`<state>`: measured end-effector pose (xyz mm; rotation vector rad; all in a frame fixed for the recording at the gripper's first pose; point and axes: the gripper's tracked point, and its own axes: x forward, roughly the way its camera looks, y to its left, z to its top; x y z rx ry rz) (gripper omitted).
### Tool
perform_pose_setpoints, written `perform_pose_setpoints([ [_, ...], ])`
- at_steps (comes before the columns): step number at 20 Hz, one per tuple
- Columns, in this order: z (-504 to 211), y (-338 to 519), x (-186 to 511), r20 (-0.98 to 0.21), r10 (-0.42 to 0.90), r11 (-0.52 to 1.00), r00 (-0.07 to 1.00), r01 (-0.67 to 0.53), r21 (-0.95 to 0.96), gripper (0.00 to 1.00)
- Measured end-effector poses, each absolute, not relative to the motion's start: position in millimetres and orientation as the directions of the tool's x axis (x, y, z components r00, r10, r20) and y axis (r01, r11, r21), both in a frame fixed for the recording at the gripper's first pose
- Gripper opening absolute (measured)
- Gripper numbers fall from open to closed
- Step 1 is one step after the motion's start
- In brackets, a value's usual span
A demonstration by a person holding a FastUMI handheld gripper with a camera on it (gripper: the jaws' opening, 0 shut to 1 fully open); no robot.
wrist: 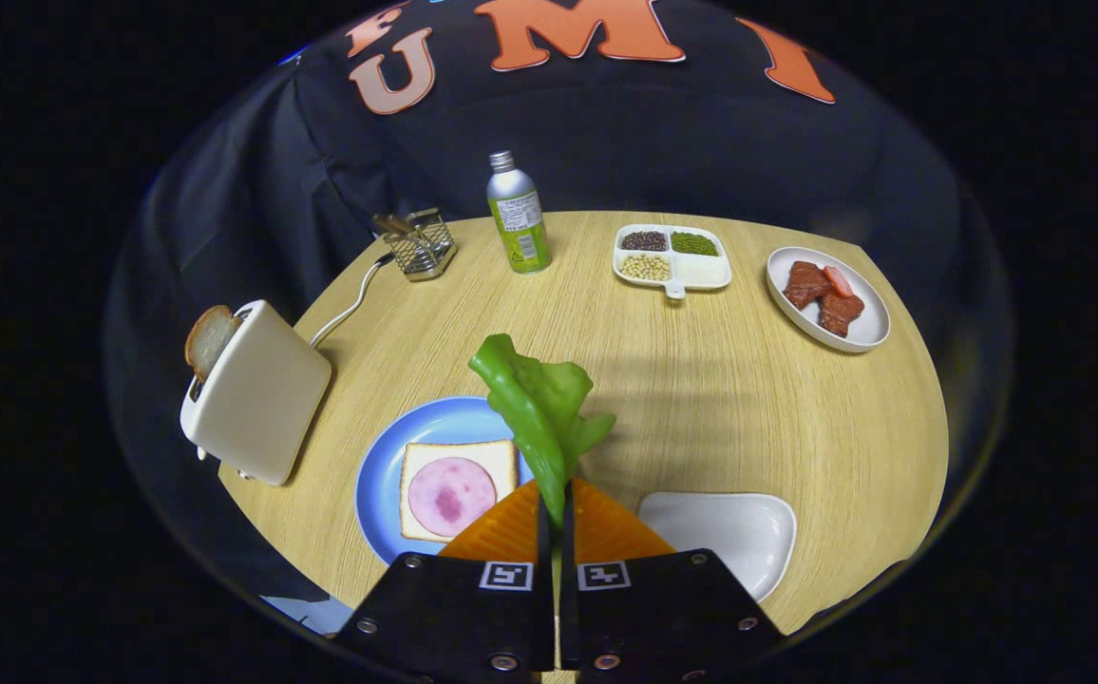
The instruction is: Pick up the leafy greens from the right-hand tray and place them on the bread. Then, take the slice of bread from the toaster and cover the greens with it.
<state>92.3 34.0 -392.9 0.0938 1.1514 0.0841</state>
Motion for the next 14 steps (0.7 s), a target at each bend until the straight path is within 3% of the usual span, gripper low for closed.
perform_pose_setpoints([
  [8, -428, 85, 88, -0.937, 0.105, 0.991, 0.335, -0.109, 0.072, 0.04],
  [14, -439, 115, 84, -0.947, 0.125, 0.982, 0.295, -0.173, 0.076, 0.15],
])
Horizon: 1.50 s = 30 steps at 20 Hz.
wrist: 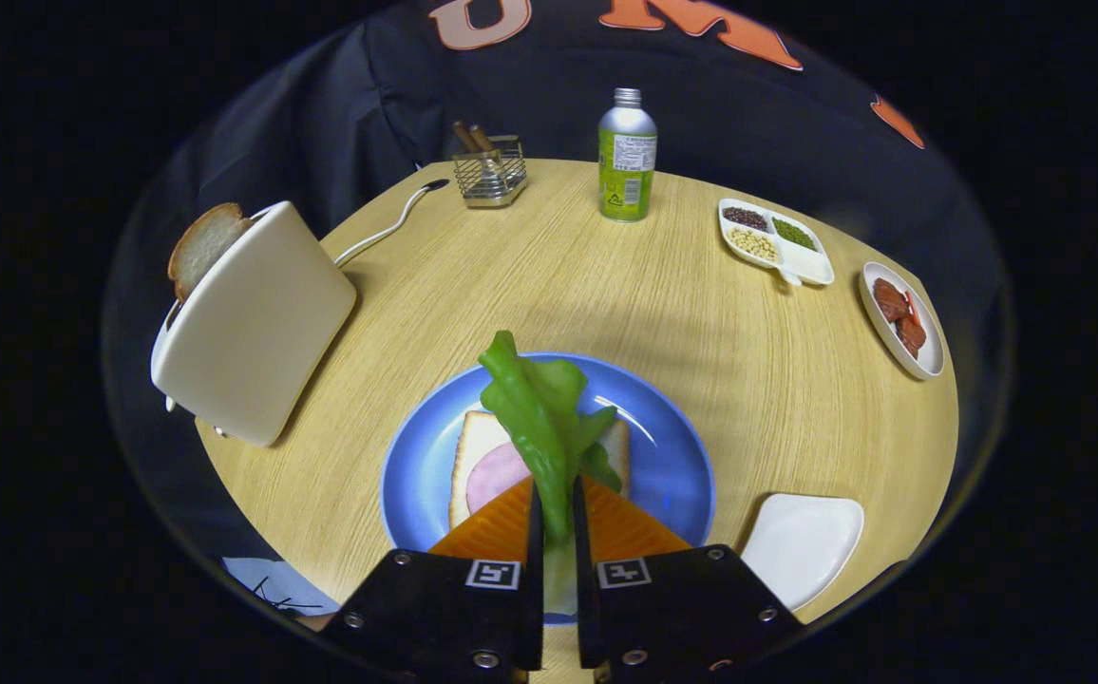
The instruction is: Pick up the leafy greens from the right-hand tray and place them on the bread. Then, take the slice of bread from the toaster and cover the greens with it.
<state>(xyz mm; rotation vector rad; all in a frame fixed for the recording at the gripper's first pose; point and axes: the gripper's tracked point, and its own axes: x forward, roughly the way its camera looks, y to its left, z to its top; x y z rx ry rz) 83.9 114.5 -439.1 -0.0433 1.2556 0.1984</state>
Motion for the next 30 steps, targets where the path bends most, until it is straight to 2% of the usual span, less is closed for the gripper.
perform_pose_setpoints([
  [6, -436, 126, 77, -0.954, 0.148, 0.977, 0.262, -0.186, 0.101, 0.32],
  [9, -427, 128, 84, -0.95, 0.137, 0.977, 0.28, -0.194, 0.084, 0.48],
  [14, -401, 148, 94, -0.937, 0.176, 0.976, 0.302, -0.177, 0.126, 0.62],
  [17, -379, 166, 101, -0.926, 0.212, 0.972, 0.311, -0.168, 0.166, 0.76],
  [21, -346, 187, 114, -0.914, 0.226, 0.968, 0.338, -0.184, 0.172, 0.88],
  [23, -329, 203, 120, -0.906, 0.248, 0.963, 0.344, -0.192, 0.191, 0.92],
  [30, -280, 261, 143, -0.88, 0.293, 0.949, 0.373, -0.227, 0.219, 0.94],
])
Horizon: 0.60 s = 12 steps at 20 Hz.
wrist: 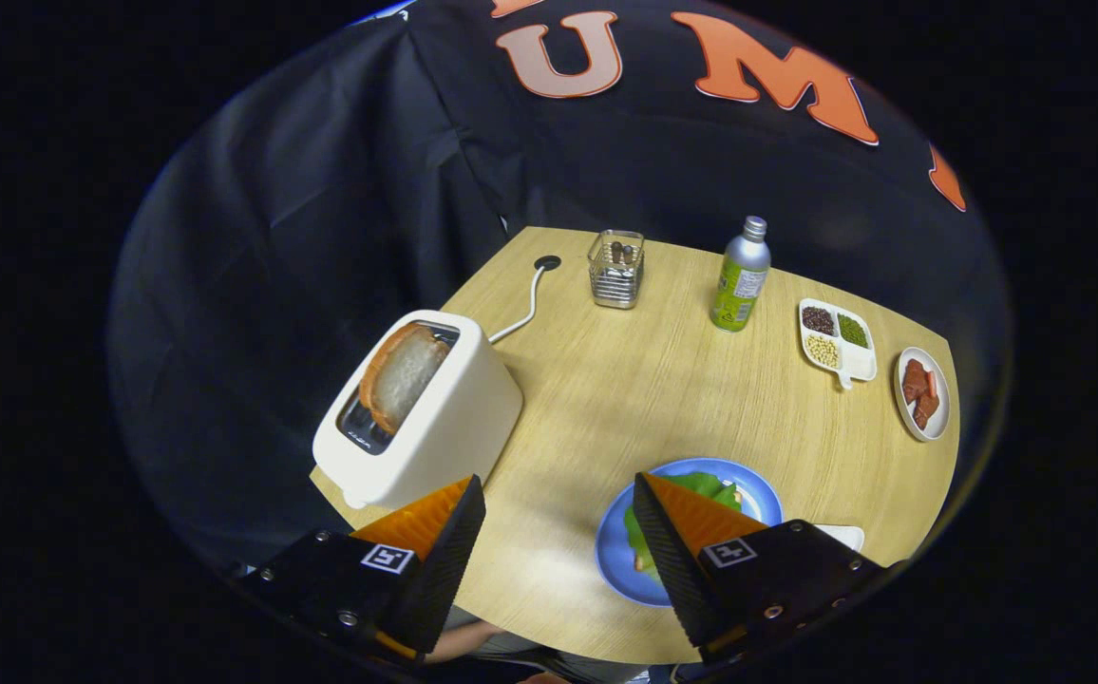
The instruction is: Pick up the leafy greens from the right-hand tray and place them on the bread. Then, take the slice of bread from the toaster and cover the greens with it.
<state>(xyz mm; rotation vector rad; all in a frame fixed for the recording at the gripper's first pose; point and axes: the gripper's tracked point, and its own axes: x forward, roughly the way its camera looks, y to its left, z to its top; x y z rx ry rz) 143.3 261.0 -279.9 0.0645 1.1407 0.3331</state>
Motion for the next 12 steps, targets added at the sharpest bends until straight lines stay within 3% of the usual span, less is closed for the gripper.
perform_pose_setpoints([
  [12, -265, 367, 164, -0.889, 0.339, 0.928, 0.308, -0.267, 0.262, 0.94],
])
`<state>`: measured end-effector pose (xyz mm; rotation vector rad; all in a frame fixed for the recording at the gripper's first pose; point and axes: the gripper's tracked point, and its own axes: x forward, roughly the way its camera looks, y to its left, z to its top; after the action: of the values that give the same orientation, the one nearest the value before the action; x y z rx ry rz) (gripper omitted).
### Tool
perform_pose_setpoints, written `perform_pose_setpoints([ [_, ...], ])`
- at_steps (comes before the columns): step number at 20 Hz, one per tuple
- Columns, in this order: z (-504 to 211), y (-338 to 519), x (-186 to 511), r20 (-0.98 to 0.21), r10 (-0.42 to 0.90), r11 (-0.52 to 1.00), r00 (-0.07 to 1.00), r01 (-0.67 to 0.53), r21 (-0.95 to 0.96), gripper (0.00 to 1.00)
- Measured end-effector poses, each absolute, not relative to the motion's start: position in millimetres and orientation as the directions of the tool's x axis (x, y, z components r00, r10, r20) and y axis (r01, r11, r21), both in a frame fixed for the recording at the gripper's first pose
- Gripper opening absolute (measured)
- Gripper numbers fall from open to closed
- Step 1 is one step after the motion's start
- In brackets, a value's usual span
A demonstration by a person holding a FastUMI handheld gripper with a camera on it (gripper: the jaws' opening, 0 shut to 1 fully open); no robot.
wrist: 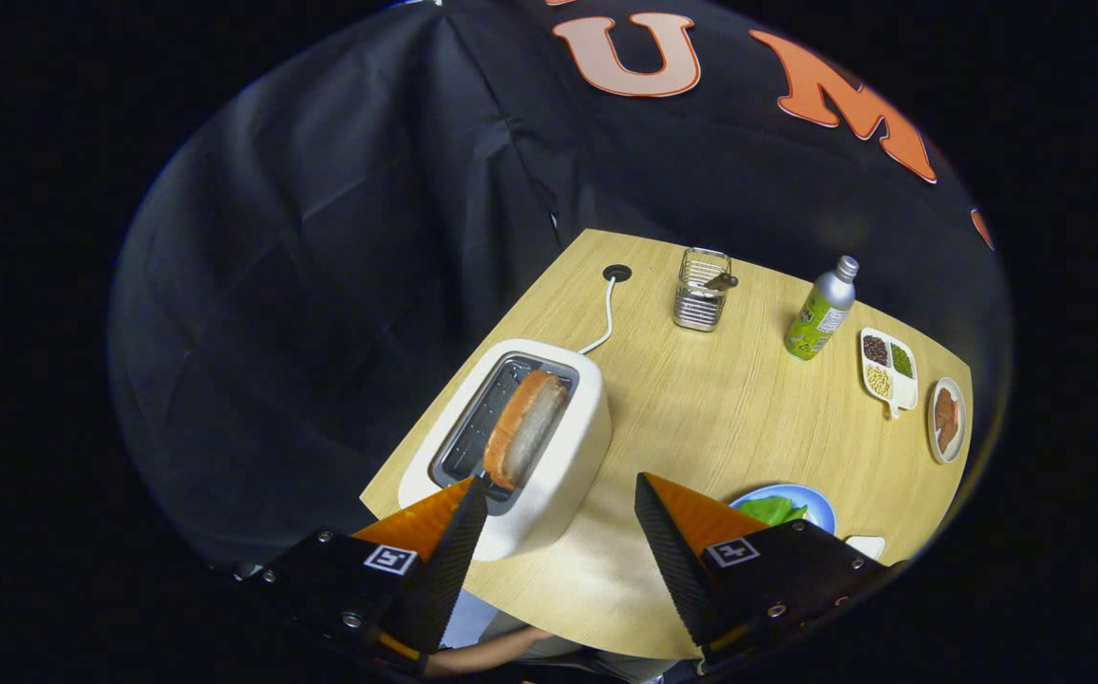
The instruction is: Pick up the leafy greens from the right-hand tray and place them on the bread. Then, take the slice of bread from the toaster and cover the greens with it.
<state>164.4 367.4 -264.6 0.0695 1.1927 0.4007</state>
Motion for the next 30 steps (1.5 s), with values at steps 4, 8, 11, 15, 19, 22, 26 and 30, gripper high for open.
perform_pose_setpoints([
  [4, -274, 392, 178, -0.898, 0.329, 0.936, 0.291, -0.225, 0.271, 0.91],
  [8, -287, 409, 183, -0.914, 0.302, 0.945, 0.271, -0.208, 0.251, 0.84],
  [11, -301, 412, 193, -0.93, 0.259, 0.959, 0.259, -0.186, 0.215, 0.77],
  [15, -312, 415, 197, -0.941, 0.222, 0.971, 0.254, -0.144, 0.19, 0.65],
  [19, -322, 408, 190, -0.962, 0.165, 0.983, 0.219, -0.111, 0.144, 0.49],
  [22, -323, 406, 197, -0.956, 0.139, 0.988, 0.259, -0.095, 0.118, 0.32],
  [26, -314, 410, 196, -0.943, 0.183, 0.983, 0.276, -0.08, 0.167, 0.15],
  [30, -296, 405, 192, -0.929, 0.226, 0.973, 0.294, -0.103, 0.205, 0.12],
])
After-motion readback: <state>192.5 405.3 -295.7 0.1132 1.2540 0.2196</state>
